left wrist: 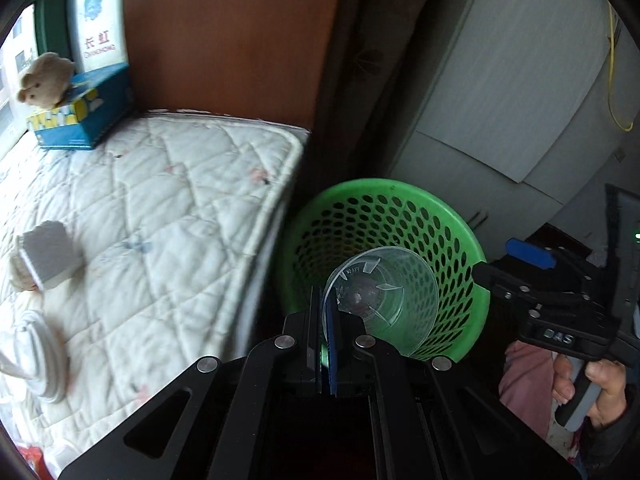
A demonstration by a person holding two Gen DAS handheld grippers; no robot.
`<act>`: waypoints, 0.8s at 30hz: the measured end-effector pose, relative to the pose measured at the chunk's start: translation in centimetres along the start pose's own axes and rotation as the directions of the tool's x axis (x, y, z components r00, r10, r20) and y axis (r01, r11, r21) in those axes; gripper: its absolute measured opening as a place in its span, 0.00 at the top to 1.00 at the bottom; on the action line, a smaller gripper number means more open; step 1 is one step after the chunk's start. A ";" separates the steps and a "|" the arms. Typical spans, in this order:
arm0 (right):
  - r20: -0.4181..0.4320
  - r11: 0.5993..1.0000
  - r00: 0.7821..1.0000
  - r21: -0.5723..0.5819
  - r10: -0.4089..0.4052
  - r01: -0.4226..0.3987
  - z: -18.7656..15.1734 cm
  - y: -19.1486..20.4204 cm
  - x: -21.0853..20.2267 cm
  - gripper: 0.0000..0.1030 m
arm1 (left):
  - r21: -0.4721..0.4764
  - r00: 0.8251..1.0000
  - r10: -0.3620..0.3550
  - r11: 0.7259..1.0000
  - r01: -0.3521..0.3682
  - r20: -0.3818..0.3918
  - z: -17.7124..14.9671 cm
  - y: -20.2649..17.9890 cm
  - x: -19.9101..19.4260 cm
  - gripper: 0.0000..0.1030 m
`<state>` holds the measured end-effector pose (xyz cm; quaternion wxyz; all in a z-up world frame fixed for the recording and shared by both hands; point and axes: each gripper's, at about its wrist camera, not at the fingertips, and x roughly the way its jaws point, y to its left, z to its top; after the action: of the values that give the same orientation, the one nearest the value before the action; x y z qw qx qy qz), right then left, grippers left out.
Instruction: Collect trash
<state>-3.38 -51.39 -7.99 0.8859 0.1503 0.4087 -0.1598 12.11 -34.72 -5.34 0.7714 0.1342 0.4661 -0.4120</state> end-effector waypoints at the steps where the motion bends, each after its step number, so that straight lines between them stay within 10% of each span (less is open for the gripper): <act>1: 0.005 1.000 1.000 0.006 0.000 0.000 -0.1 -0.3 -0.3 0.20 | 0.004 1.000 -0.004 1.000 0.004 -0.012 0.1 -0.5 0.6 0.97; 7: 0.014 0.999 1.000 0.041 0.009 -0.009 -0.8 -1.5 -1.4 0.19 | 0.003 0.998 -0.040 0.999 0.040 -0.058 0.2 -2.2 3.2 0.91; 10: 0.015 0.999 1.000 0.045 0.008 -0.009 -1.2 -1.7 -1.9 0.19 | -0.007 0.998 -0.039 0.999 0.039 -0.046 -0.1 -2.4 3.4 0.53; 24: 0.052 0.996 0.994 -0.021 0.092 -0.091 -1.8 2.4 -3.7 0.13 | -0.099 0.998 0.042 0.994 -0.037 0.049 -3.6 1.7 -3.0 0.52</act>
<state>-5.92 -47.88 -5.95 0.9041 0.1563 0.3794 -0.1190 10.55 -29.99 -5.02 0.7966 0.0949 0.4631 -0.3767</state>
